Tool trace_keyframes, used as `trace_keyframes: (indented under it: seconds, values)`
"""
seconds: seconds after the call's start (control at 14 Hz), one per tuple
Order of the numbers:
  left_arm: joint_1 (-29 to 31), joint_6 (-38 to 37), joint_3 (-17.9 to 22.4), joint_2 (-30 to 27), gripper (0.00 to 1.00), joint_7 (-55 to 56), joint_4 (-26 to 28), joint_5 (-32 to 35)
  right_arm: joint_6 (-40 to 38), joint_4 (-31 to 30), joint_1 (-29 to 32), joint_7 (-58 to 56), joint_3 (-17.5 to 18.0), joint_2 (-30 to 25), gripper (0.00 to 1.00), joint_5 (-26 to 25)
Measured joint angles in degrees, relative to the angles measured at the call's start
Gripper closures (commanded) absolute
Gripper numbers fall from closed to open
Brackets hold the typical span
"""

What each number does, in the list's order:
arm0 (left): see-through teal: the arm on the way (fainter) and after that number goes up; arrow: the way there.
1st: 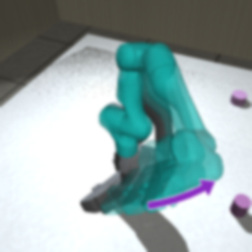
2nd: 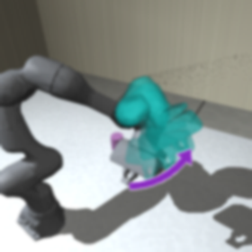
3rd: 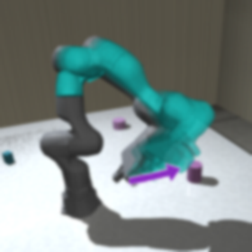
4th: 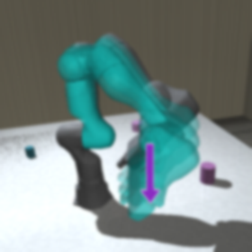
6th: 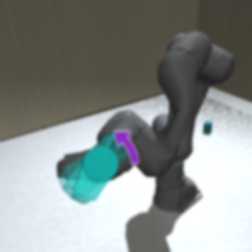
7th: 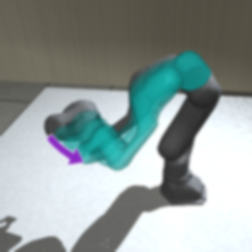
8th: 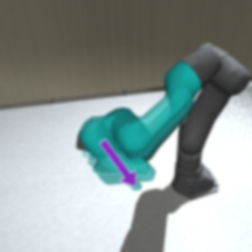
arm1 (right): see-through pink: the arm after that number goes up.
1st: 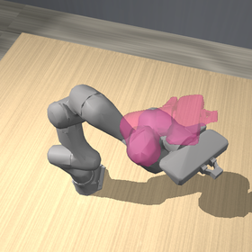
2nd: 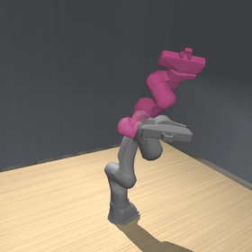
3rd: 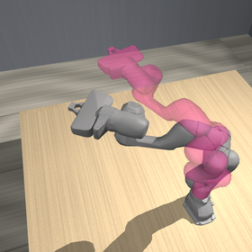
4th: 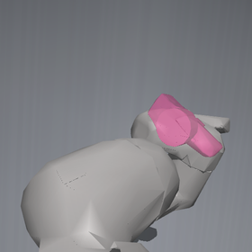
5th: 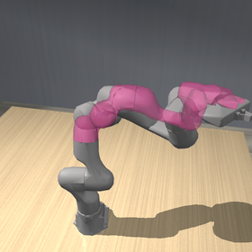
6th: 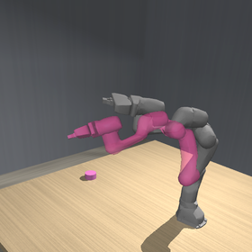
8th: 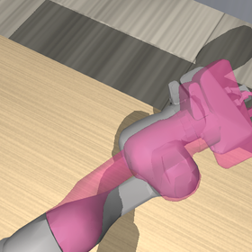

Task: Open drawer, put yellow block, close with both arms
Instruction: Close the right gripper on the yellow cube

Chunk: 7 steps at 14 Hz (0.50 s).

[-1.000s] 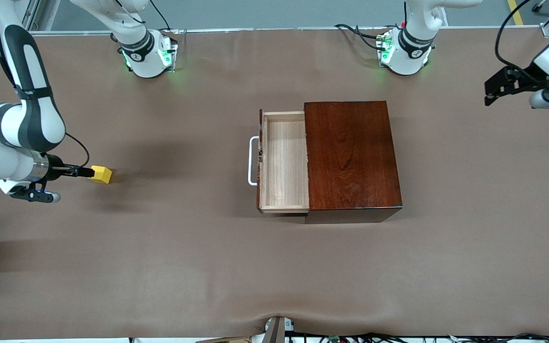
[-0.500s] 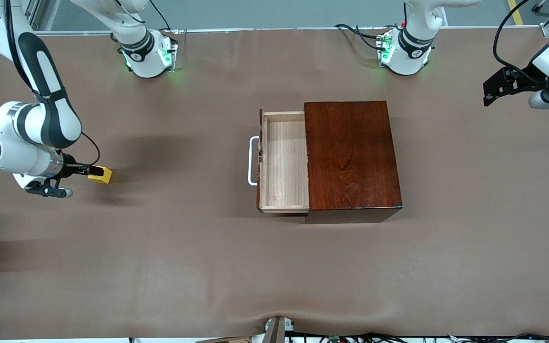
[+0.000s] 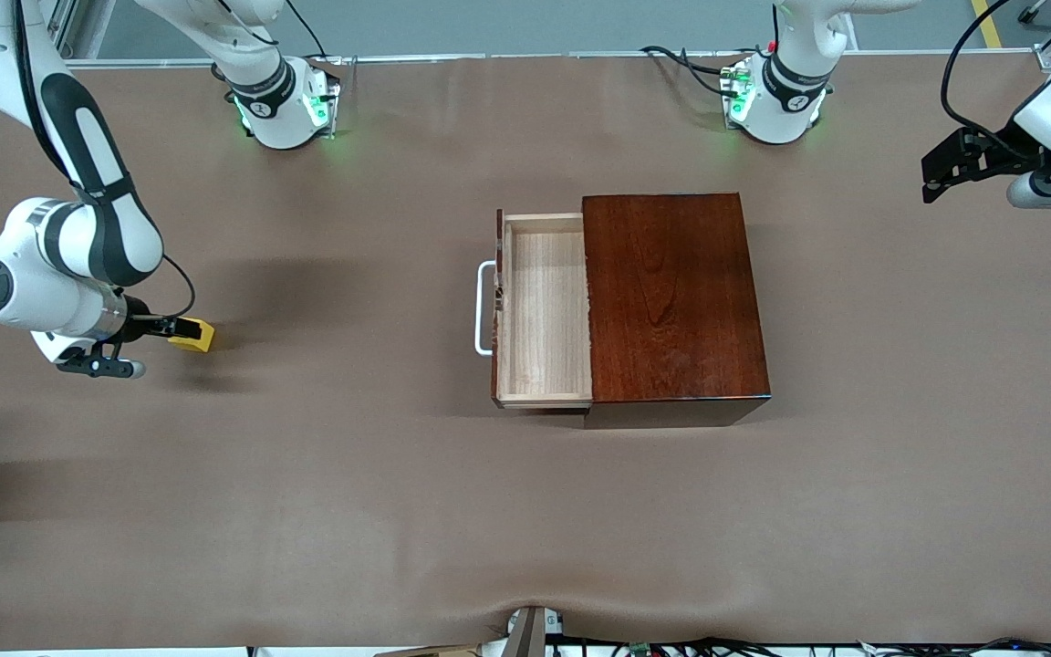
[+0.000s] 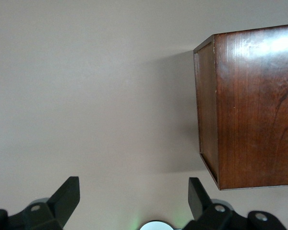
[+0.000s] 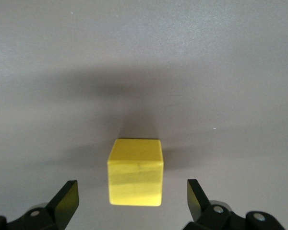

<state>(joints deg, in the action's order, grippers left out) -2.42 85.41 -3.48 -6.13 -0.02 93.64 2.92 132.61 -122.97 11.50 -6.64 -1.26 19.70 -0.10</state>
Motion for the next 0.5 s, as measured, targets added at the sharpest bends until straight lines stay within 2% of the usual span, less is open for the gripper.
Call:
trace_keyframes:
  seconds: [0.07, 0.36, 0.5]
  values:
    - [0.02, 0.0, 0.0, 0.0, 0.0, 0.0, 0.0, 0.0, 0.5, -0.01, 0.35, -0.59, 0.0, 0.46, 0.04, 0.0]
    - [0.32, 0.0, 0.03, 0.0, 0.0, -0.03, 0.0, 0.0, 2.53, -1.01, 0.56, -0.96, 0.05, 1.16, 0.09, 0.0]
    - [0.38, 0.0, 0.03, 0.0, 0.0, -0.03, 0.0, 0.0, 5.18, -2.29, 0.64, -0.97, 0.05, 1.32, 0.3, 0.0]
